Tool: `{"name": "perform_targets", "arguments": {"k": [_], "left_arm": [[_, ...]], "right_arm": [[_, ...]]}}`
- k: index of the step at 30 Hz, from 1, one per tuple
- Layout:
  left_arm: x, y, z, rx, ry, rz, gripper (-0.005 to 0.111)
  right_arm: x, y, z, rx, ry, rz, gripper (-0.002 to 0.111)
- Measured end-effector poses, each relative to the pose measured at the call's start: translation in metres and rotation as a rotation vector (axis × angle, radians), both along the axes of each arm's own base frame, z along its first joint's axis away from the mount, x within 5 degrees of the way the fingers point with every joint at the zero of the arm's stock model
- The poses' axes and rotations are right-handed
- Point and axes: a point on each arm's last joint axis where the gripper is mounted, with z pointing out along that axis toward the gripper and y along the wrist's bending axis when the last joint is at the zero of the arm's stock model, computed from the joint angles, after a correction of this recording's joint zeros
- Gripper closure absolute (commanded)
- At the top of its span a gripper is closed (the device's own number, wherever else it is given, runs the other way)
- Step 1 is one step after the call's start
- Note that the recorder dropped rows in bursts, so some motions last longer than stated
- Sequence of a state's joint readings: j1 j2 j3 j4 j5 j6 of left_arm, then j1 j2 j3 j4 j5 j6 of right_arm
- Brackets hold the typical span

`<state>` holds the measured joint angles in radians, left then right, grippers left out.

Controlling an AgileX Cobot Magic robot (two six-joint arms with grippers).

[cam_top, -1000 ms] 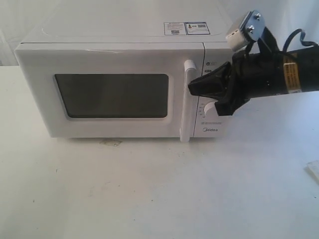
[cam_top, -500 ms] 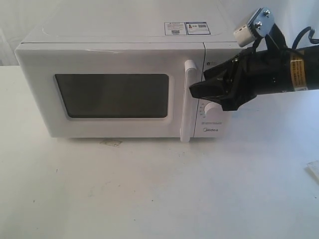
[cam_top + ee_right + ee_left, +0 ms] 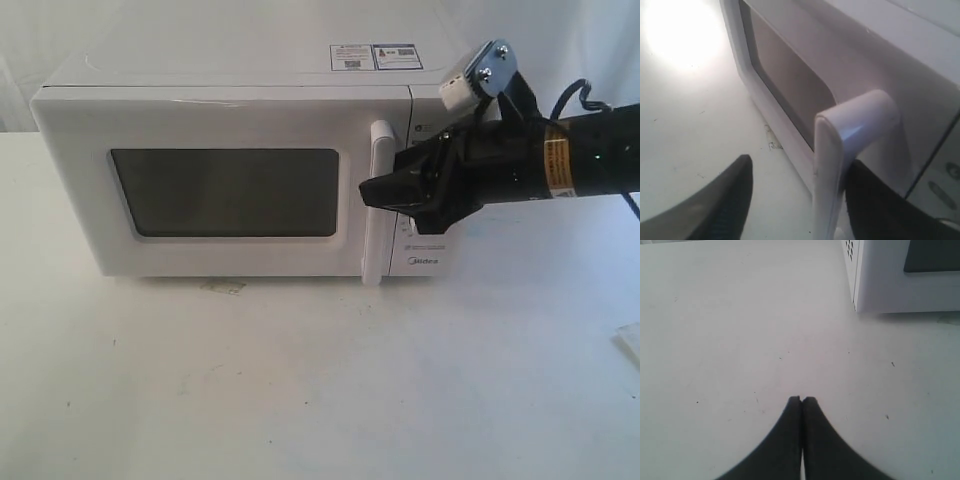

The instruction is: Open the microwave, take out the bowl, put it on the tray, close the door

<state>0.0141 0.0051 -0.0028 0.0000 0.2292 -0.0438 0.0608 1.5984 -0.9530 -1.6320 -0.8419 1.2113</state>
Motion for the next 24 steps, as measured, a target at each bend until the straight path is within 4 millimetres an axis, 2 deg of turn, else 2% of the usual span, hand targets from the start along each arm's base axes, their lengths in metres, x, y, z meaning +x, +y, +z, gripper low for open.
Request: {"name": "perform_targets", "arguments": {"k": [4,6,9,12,20,22,24], "left_arm": [[0.000,0.000,0.000,0.000,0.000,0.000,0.107],[0.000,0.000,0.000,0.000,0.000,0.000,0.107],[0.000,0.000,0.000,0.000,0.000,0.000,0.107],[0.000,0.000,0.000,0.000,0.000,0.000,0.107],[0.000,0.000,0.000,0.000,0.000,0.000,0.107],[0.000,0.000,0.000,0.000,0.000,0.000,0.107],[0.000,0.000,0.000,0.000,0.000,0.000,0.107]], "right_arm": [[0.001,0.006,-0.001,-0.005,-0.017,-0.027,0.058],[0.001,0.009,-0.002,-0.023,-0.035,-0.029,0.064],[0.002,0.010,-0.001,-0.037,-0.044,-0.048,0.081],[0.002,0.011,0.000,-0.041,-0.047,-0.057,0.109],[0.001,0.012,0.000,-0.042,-0.058,-0.038,0.108],[-0.003,0.012,0.001,-0.045,-0.080,0.064,0.108],[-0.019,0.024,-0.003,-0.060,-0.063,0.272,0.108]]}}
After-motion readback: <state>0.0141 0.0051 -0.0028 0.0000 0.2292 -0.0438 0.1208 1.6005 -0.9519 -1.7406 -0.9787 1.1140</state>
